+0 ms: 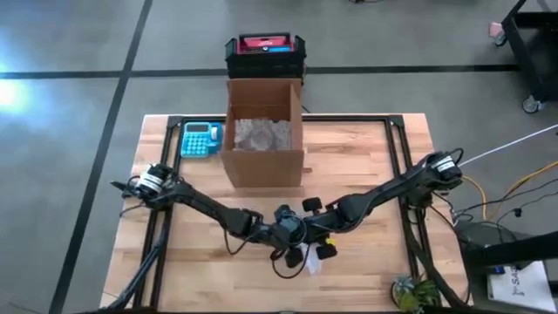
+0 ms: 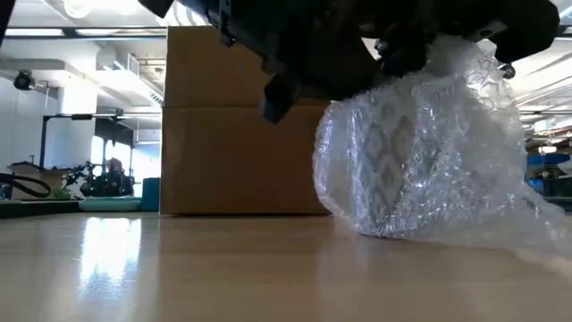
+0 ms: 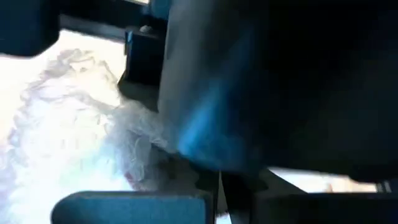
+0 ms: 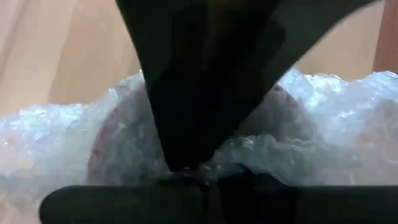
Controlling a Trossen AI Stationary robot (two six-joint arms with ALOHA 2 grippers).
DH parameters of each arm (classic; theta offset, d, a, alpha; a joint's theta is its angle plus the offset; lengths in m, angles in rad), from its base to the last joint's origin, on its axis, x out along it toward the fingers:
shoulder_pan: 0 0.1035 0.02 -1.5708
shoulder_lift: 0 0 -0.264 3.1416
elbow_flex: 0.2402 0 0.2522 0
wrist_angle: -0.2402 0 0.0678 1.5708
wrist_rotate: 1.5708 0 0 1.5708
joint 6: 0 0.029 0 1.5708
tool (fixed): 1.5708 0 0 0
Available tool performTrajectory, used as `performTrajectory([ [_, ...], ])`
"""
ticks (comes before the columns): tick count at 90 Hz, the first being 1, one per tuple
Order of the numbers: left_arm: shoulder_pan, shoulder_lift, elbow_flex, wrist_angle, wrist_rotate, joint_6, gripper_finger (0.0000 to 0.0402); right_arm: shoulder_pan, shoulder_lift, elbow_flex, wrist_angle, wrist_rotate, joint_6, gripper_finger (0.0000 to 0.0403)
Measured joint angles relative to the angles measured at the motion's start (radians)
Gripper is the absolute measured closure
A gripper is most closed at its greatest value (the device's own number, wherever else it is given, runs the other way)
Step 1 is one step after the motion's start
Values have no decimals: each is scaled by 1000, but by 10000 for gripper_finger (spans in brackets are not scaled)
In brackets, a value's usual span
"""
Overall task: Wrap mug
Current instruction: Wrap the white mug using the bubble wrap
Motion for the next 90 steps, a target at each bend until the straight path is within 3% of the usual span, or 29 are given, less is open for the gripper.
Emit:
performTrajectory([
  [20, 1, -6, -3, -17, -1, 17, 402, 9, -113, 101, -182, 31, -16, 394],
  [36, 2, -10, -3, -5, -3, 24, 402, -2, -167, 80, -212, 319, -36, 394],
  [42, 1, -10, -4, 0, -3, 31, 402, -10, -178, 71, -168, 372, -47, 394],
  [61, 2, -10, -5, 28, -3, 50, 402, 4, -107, -2, -29, 188, -72, 394],
  [90, 2, -26, -5, 26, 2, 50, 402, 57, -92, -118, 102, 132, -1, 394],
])
